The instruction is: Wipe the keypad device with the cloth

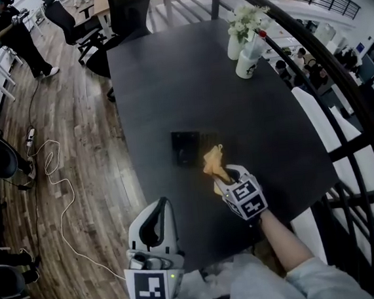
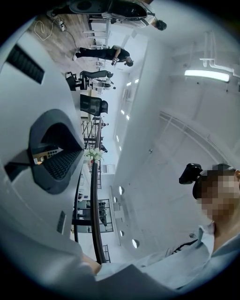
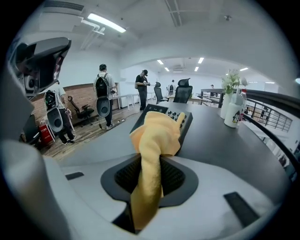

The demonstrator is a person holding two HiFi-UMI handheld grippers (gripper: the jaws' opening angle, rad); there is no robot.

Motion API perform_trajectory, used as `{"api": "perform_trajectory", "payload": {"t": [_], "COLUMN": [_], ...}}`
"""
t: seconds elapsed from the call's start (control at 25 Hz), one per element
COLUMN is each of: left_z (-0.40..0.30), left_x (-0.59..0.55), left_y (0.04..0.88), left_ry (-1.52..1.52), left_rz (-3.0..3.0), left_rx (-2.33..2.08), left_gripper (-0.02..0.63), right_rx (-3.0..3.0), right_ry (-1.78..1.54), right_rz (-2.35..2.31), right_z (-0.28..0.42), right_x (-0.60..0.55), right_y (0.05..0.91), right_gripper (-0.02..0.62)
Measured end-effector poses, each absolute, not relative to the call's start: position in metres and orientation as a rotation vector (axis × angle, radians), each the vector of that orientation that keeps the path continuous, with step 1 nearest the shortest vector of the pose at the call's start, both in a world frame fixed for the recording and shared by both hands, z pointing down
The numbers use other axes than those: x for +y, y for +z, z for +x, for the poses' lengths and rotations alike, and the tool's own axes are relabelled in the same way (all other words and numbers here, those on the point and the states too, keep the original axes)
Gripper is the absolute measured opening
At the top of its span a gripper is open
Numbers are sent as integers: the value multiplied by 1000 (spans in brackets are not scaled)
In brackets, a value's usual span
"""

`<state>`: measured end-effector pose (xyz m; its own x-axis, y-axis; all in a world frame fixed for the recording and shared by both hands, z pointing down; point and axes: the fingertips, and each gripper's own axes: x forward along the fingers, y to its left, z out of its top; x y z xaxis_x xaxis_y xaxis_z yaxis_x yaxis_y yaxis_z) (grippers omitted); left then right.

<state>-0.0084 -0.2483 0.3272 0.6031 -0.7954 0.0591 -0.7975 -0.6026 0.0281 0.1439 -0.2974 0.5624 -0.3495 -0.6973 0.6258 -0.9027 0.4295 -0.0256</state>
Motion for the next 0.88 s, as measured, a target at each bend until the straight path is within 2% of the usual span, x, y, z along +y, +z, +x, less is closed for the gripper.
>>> {"api": "perform_trajectory", "payload": {"t": [0.88], "left_z": [1], "left_x": [-224], "left_y": [302], "left_ry": [-33], "left_rz": [2875], "left_rx": [-1269], "left_gripper": [12], "right_rx": [-2266], "right_ry": [198], "right_rz": [1760], "right_z": [153], "right_x": [-234], "right_y": [392], "right_gripper": [98]}}
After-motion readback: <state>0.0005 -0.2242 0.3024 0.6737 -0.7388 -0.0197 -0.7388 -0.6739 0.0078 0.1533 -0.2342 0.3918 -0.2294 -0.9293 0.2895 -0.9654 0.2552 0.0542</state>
